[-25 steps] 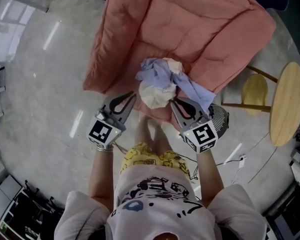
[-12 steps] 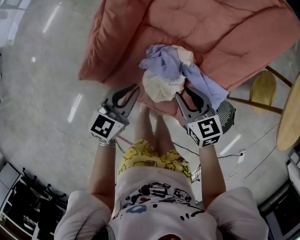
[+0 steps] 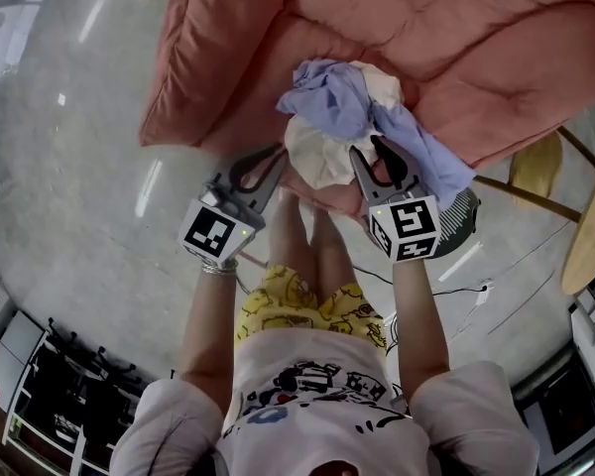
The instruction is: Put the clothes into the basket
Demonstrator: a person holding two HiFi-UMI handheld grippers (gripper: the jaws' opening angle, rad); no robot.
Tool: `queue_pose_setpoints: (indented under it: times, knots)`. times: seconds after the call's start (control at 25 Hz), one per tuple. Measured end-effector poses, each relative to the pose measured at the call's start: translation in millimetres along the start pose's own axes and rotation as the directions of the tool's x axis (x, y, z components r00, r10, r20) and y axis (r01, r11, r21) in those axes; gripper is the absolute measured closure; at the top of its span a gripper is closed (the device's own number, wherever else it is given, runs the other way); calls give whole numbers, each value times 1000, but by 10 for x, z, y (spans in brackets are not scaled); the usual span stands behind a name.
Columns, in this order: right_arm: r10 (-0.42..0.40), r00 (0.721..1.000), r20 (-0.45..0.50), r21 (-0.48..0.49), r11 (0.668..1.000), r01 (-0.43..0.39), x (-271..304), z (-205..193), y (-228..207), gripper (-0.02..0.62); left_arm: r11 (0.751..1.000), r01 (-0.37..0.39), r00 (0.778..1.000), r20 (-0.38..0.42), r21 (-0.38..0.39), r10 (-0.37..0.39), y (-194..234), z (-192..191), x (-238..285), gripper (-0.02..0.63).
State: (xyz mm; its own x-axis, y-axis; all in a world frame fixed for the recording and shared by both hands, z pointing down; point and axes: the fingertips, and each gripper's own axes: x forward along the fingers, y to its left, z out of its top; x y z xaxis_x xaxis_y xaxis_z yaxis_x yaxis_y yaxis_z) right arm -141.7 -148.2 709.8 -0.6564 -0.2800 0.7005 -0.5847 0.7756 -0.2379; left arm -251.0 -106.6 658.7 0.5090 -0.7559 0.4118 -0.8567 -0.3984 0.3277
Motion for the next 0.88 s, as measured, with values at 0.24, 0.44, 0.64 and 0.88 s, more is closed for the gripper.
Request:
queue_pose_setpoints:
  times: [0.24, 0.44, 0.64, 0.88]
  knots:
    - [-36, 999, -37, 46, 998, 38, 321, -182, -157, 425, 1000, 20, 1000, 15, -14, -20, 81, -174, 72, 581]
    - [-103, 991, -87, 68, 992, 109, 541, -360, -334, 414, 1000, 27, 1000, -7, -13, -27, 135, -386, 96, 581]
    - [-144, 977, -158, 88, 983, 160, 842, -498, -416, 414, 1000, 13, 1000, -6, -16, -13, 250, -469, 120, 581]
    - [-130, 961, -244, 122, 979, 163, 1158, -787, -431, 414, 999, 20, 1000, -10, -37, -21, 347, -548, 177, 581]
